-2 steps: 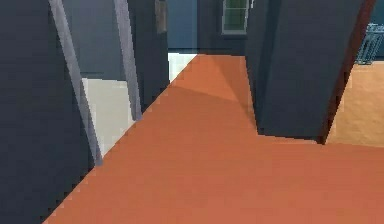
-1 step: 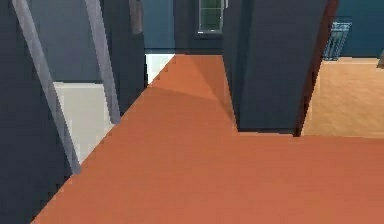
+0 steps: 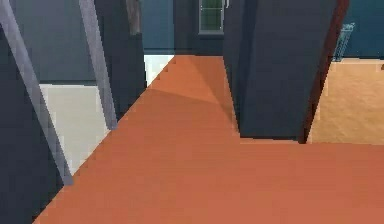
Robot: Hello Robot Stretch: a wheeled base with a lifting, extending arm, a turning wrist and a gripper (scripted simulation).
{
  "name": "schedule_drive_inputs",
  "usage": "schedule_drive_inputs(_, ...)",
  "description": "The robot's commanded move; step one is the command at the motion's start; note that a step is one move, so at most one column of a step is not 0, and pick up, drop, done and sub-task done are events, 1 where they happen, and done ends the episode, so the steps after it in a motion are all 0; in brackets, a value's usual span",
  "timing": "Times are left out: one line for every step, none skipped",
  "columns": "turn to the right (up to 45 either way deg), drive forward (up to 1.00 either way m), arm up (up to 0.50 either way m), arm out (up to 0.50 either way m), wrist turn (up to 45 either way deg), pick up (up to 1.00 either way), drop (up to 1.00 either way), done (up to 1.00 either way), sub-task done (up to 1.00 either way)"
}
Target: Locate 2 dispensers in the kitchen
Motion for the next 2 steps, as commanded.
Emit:
schedule_drive_inputs(-18.0,0.0,0.0,0.0,0.0,0.0,0.0,0.0,0.0)
schedule_drive_inputs(0.0,1.0,0.0,0.0,0.0,0.0,0.0,0.0,0.0)
